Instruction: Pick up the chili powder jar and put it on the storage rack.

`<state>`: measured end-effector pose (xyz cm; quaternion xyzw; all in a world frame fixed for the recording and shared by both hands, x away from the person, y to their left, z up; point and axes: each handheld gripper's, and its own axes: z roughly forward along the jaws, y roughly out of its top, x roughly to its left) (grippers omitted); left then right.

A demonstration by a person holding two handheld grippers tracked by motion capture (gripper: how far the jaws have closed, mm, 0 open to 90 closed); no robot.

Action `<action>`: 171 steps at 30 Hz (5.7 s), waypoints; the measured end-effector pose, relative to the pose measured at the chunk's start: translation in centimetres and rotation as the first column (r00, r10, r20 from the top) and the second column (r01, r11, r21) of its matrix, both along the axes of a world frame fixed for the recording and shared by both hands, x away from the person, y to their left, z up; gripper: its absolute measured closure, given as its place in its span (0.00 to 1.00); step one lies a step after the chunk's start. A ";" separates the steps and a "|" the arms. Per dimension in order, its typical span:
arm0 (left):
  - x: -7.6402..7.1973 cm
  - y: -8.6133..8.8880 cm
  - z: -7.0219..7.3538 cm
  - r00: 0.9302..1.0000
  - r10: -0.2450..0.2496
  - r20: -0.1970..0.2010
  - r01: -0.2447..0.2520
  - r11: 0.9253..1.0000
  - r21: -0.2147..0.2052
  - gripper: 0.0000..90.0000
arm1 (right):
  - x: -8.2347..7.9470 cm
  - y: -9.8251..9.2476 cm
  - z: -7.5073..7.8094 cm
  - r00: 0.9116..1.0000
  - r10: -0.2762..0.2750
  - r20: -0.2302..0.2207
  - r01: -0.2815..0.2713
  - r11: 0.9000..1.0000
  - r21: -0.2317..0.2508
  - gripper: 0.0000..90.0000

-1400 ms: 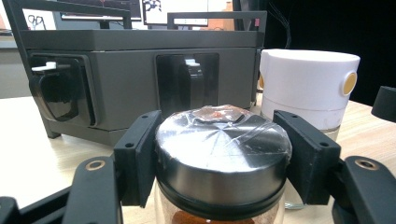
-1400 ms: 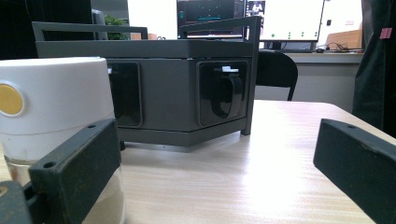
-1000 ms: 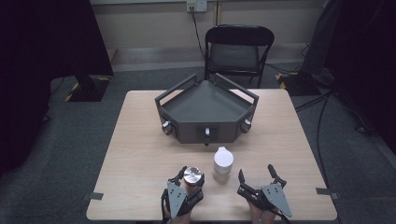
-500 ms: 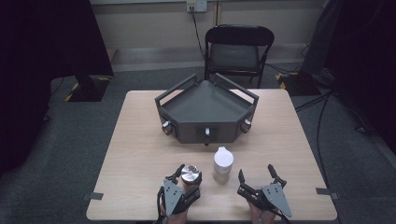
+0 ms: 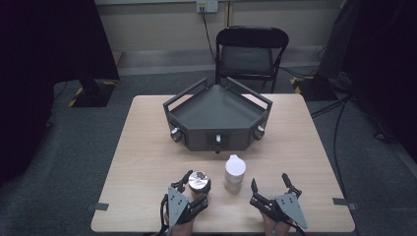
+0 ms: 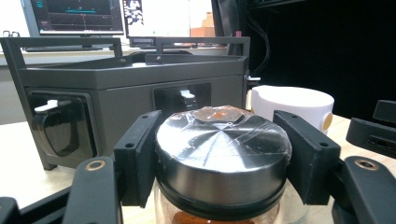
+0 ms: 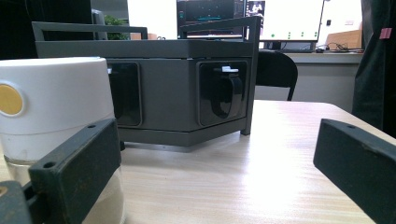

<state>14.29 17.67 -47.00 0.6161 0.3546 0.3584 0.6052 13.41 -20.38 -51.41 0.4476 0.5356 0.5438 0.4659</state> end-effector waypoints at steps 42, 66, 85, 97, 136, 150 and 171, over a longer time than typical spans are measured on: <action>6.9 2.8 6.2 0.999 -0.039 0.012 0.039 0.999 -0.010 0.39 | 0.0 0.0 0.0 1.000 0.000 0.000 0.000 1.000 0.000 0.00; 10.7 0.6 10.2 0.999 0.045 0.003 -0.045 0.999 -0.011 0.39 | 0.0 0.0 0.0 1.000 0.000 0.001 0.000 1.000 0.000 0.00; 14.6 -2.5 12.9 0.994 0.113 0.007 -0.113 0.993 -0.042 0.39 | 0.0 -0.1 0.0 1.000 0.007 0.000 -0.007 1.000 0.000 0.00; 17.9 -3.4 12.3 0.988 0.152 -0.034 -0.153 0.987 -0.037 0.39 | 0.0 -0.2 0.0 1.000 0.011 0.000 -0.011 1.000 0.000 0.00; 20.1 -4.2 11.5 0.979 0.179 -0.101 -0.178 0.984 0.018 0.39 | 0.0 -0.3 0.0 1.000 0.019 0.001 -0.019 1.000 -0.001 0.00; 20.0 -4.2 11.2 0.978 0.181 -0.100 -0.182 0.983 0.005 0.38 | 0.0 -0.3 0.0 1.000 0.014 0.001 -0.014 1.000 0.000 0.00; 18.7 -3.1 11.4 0.985 0.154 -0.076 -0.159 0.986 -0.059 0.00 | 0.0 -0.2 0.0 1.000 0.012 0.001 -0.012 1.000 0.000 0.00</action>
